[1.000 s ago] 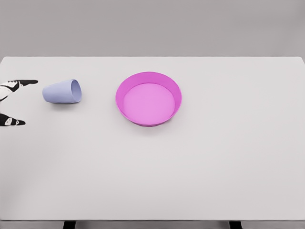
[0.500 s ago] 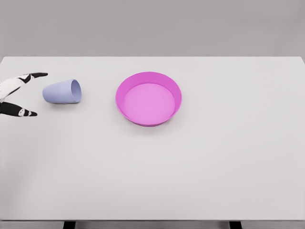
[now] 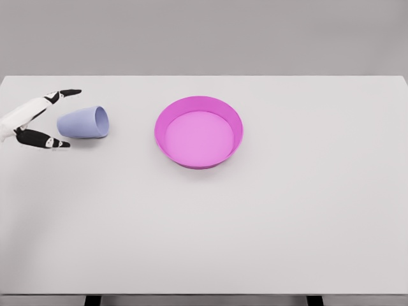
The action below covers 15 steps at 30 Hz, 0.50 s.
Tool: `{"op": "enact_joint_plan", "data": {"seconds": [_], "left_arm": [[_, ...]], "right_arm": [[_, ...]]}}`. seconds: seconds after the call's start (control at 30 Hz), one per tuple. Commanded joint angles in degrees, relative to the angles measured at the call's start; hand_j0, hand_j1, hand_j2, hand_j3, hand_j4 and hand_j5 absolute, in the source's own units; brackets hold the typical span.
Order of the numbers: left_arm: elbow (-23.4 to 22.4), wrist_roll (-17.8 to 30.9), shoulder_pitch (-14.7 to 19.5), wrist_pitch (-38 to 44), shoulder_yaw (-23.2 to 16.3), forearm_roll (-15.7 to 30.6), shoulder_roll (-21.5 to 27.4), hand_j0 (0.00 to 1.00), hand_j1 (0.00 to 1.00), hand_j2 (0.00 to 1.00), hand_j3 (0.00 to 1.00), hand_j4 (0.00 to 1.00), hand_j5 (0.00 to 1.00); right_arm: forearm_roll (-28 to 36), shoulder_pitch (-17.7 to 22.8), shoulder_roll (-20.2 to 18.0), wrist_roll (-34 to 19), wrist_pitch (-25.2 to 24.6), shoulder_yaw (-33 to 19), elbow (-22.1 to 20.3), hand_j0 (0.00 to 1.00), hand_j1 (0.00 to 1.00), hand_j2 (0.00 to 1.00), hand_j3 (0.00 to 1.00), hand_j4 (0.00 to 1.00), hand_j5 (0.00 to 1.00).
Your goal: Flip the cup with left arm and place it on the plate
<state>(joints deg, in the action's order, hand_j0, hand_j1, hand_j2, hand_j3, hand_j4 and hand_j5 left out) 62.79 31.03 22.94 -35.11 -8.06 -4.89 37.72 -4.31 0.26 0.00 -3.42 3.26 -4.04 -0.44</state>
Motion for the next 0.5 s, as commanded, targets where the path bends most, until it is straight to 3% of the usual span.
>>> {"op": "enact_joint_plan", "data": {"seconds": [0.0, 0.3, 0.47], "left_arm": [[-2.32, 0.0, 0.0, 0.11, 0.06, 0.32, -0.72, 1.0, 1.0, 1.0, 1.0, 1.0, 1.0], [-2.76, 0.35, 1.41, 0.11, -0.02, 0.15, -3.44, 1.0, 1.0, 1.0, 1.0, 1.0, 1.0], [-1.88, 2.2, 2.46, 0.11, -0.02, -3.55, -4.59, 1.0, 1.0, 1.0, 1.0, 1.0, 1.0]], "right_arm": [[0.0, 0.0, 0.0, -0.01, -0.01, 0.0, 0.0, 1.0, 1.0, 1.0, 1.0, 1.0, 1.0], [0.0, 0.0, 0.0, -0.01, -0.01, 0.0, 0.0, 1.0, 1.0, 1.0, 1.0, 1.0, 1.0], [0.0, 0.0, 0.0, -0.01, -0.01, 0.0, 0.0, 1.0, 1.0, 1.0, 1.0, 1.0, 1.0]]}}
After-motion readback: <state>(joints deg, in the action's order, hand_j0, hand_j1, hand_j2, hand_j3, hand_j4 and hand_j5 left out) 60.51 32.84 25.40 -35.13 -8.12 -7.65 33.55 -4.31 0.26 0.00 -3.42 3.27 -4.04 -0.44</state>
